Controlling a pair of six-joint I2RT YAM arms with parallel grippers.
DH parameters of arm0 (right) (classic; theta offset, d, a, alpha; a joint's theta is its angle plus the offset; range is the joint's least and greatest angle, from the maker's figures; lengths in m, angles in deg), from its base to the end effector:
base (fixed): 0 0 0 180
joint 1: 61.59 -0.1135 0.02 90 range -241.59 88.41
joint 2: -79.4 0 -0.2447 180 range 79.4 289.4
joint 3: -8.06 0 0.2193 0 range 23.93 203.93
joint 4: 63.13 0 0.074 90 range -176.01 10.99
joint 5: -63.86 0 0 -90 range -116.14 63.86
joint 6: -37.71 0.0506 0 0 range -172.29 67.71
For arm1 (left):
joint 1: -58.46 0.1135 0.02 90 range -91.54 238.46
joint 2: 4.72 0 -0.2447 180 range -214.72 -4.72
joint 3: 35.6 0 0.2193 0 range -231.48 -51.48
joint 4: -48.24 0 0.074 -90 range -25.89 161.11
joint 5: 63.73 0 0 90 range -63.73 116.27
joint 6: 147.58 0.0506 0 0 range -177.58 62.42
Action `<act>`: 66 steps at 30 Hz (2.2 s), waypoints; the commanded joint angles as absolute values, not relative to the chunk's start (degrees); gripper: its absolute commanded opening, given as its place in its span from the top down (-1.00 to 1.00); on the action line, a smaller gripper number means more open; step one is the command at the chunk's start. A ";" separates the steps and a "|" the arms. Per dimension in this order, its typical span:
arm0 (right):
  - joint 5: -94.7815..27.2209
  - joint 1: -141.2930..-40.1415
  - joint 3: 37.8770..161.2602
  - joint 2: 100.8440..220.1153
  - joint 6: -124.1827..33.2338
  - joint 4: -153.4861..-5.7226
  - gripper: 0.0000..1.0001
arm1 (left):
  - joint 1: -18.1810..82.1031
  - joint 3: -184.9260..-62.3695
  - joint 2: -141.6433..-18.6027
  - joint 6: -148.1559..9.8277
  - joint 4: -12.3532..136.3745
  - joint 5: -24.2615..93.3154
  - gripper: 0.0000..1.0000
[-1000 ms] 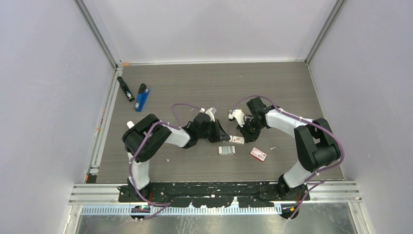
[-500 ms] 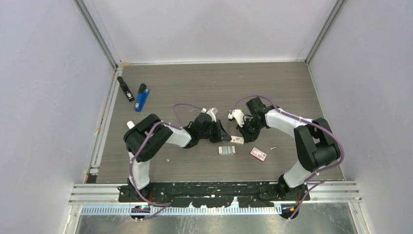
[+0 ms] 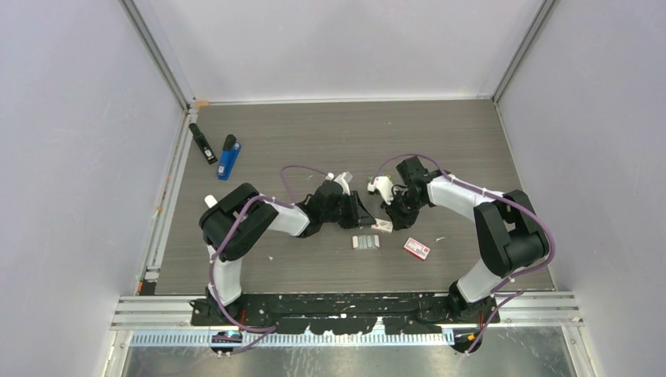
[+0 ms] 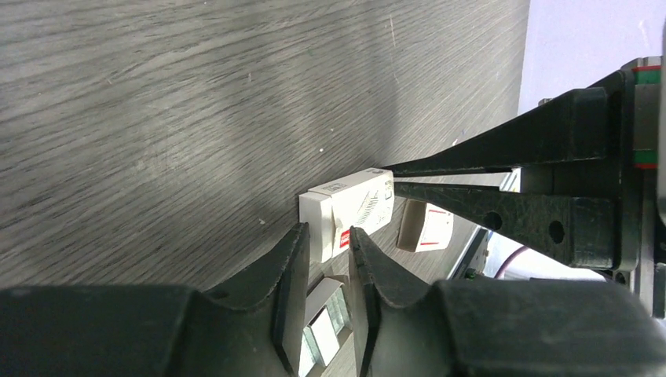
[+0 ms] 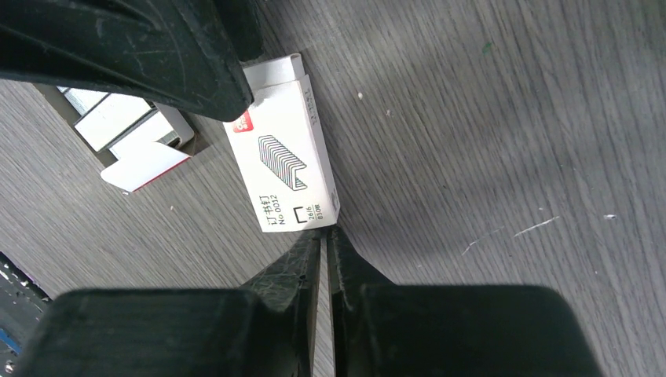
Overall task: Unload the staples from the stapler
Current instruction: Close the staple box at the center of the board.
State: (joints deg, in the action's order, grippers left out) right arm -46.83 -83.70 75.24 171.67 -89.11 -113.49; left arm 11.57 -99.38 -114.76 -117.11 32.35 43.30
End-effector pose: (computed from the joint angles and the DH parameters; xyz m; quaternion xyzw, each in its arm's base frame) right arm 0.2330 0.1140 0.1476 -0.4998 0.8384 0.1607 0.1464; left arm 0.2359 -0.2737 0.1231 -0.0213 0.8610 -0.4707 0.1916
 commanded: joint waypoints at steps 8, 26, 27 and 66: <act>-47.51 -81.46 77.41 170.29 -89.66 -114.37 0.69 | 11.40 -100.77 -110.33 -114.88 35.64 41.49 0.41; -52.36 -81.75 79.48 173.35 -91.78 -119.36 0.67 | 11.57 -101.11 -112.69 -116.13 33.65 42.83 0.78; -52.17 -81.99 79.48 173.61 -91.37 -119.02 0.68 | 11.53 -101.20 -112.99 -116.24 33.48 43.07 0.79; -63.49 -68.13 84.46 151.71 -99.25 -135.24 0.48 | 12.00 -92.81 -77.49 -97.68 57.92 30.28 0.12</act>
State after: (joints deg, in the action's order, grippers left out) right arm -56.58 -69.54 81.78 158.68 -94.09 -127.24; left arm 11.72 -96.60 -88.59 -105.86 50.51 36.61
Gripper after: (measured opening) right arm 0.221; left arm 0.391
